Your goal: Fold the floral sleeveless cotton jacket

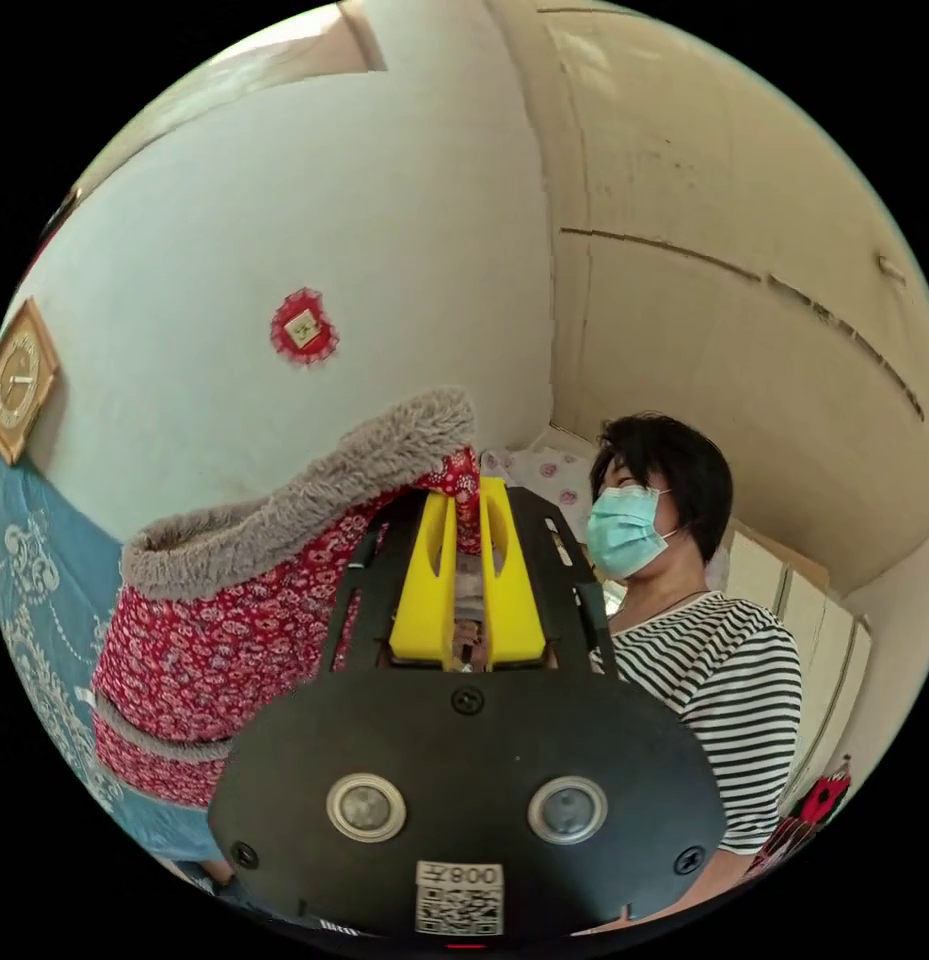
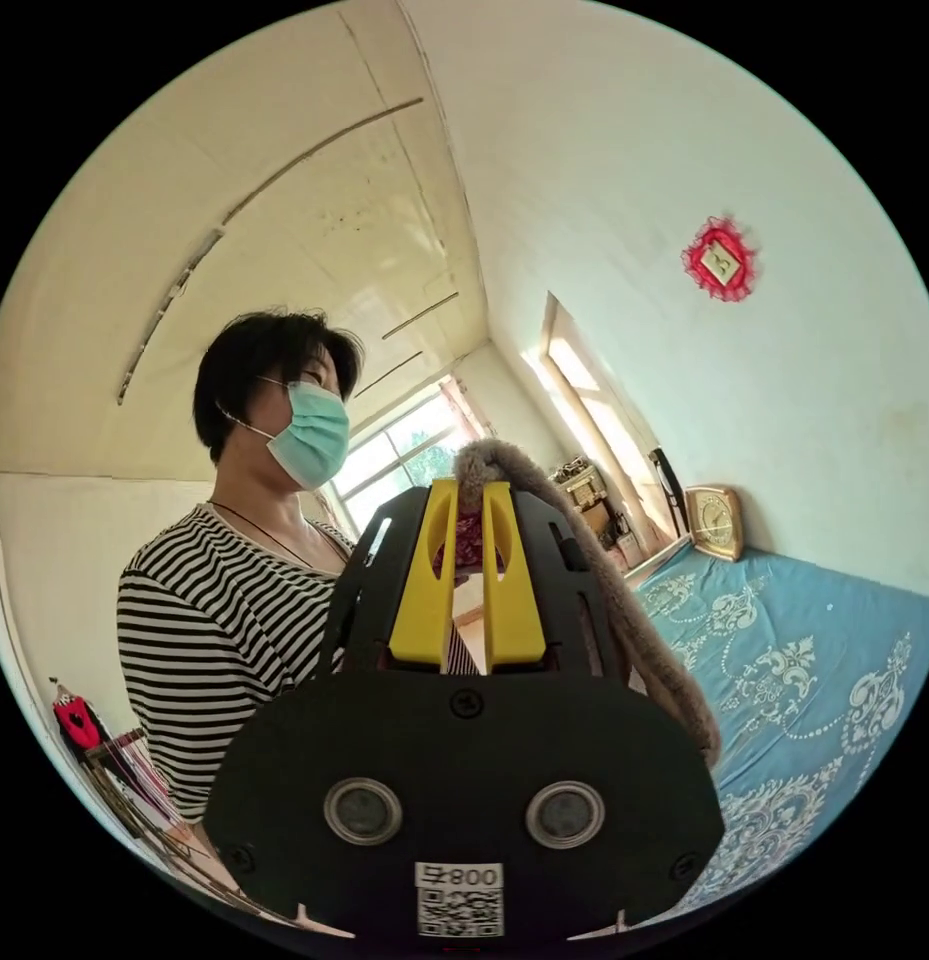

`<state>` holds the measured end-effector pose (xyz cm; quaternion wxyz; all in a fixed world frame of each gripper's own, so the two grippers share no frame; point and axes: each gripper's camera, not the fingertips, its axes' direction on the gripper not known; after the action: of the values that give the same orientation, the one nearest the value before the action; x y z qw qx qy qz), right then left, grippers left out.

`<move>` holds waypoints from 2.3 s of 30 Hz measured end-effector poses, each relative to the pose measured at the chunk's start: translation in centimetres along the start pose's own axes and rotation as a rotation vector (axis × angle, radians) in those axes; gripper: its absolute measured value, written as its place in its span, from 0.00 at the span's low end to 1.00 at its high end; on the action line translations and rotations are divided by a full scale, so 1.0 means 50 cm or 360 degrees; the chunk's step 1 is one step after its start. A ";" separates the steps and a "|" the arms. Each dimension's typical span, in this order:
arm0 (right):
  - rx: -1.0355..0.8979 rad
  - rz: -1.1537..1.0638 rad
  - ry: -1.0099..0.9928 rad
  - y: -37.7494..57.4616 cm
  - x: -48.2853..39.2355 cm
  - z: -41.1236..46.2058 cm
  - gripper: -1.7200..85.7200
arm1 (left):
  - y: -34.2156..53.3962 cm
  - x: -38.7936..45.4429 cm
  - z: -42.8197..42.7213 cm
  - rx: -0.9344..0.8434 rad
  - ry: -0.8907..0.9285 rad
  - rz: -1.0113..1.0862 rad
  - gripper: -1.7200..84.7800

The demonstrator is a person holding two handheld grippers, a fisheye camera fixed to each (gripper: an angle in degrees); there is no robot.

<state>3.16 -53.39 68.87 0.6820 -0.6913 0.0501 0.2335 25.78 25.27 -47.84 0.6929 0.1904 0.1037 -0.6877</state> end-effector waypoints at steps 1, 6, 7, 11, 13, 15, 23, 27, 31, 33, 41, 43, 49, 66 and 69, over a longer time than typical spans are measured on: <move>0.0002 -0.0036 -0.0040 -0.008 -0.019 -0.004 0.05 | -0.004 0.031 -0.010 0.0011 -0.0009 0.0062 0.07; -0.0005 -0.0155 -0.0103 -0.030 -0.079 -0.014 0.05 | -0.013 0.130 -0.040 0.0031 -0.0062 0.0276 0.08; -0.0012 -0.0177 -0.0107 -0.034 -0.089 -0.013 0.05 | -0.014 0.145 -0.045 0.0030 -0.0078 0.0313 0.07; -0.0038 -0.0197 -0.0124 -0.040 -0.101 0.004 0.05 | -0.026 0.161 -0.059 0.0030 -0.0127 0.0383 0.07; -0.0037 -0.0178 -0.0134 -0.041 -0.091 0.017 0.05 | -0.036 0.148 -0.062 0.0017 -0.0146 0.0395 0.07; -0.0033 -0.0152 -0.0132 -0.043 -0.073 0.035 0.05 | -0.051 0.122 -0.065 0.0009 -0.0174 0.0391 0.08; -0.0150 0.0195 0.0408 -0.062 0.198 0.176 0.07 | -0.158 -0.261 -0.039 -0.0149 -0.0507 0.0043 0.08; -0.0440 0.0546 0.0840 -0.047 0.478 0.263 0.09 | -0.169 -0.575 -0.009 -0.0331 -0.0701 -0.0373 0.10; -0.0670 0.1242 0.1078 0.103 0.766 0.324 0.09 | -0.056 -0.842 -0.037 -0.0600 -0.1067 -0.0930 0.12; -0.0671 0.1442 0.1109 0.192 0.812 0.336 0.09 | 0.013 -0.894 -0.079 -0.0637 -0.1092 -0.1054 0.11; -0.0614 0.2160 0.1043 0.597 0.782 0.392 0.09 | 0.282 -0.956 -0.284 -0.0756 -0.1303 -0.1754 0.14; -0.0645 0.2261 0.1066 0.651 0.772 0.415 0.10 | 0.308 -0.966 -0.296 -0.0885 -0.1393 -0.1815 0.15; -0.0770 0.2323 0.1055 0.731 0.794 0.508 0.11 | 0.348 -1.024 -0.318 -0.1188 -0.1597 -0.1863 0.17; -0.1168 0.1970 0.1050 0.961 0.829 0.705 0.14 | 0.471 -1.096 -0.369 -0.1305 -0.1714 -0.1553 0.18; -0.1133 0.1875 0.1048 0.979 0.792 0.727 0.13 | 0.492 -1.065 -0.389 -0.1254 -0.1665 -0.1495 0.16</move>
<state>9.99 -11.58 9.80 0.1305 -0.7624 0.5332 0.3426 50.74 81.38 -40.87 0.3064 -0.4781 0.0699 -0.8201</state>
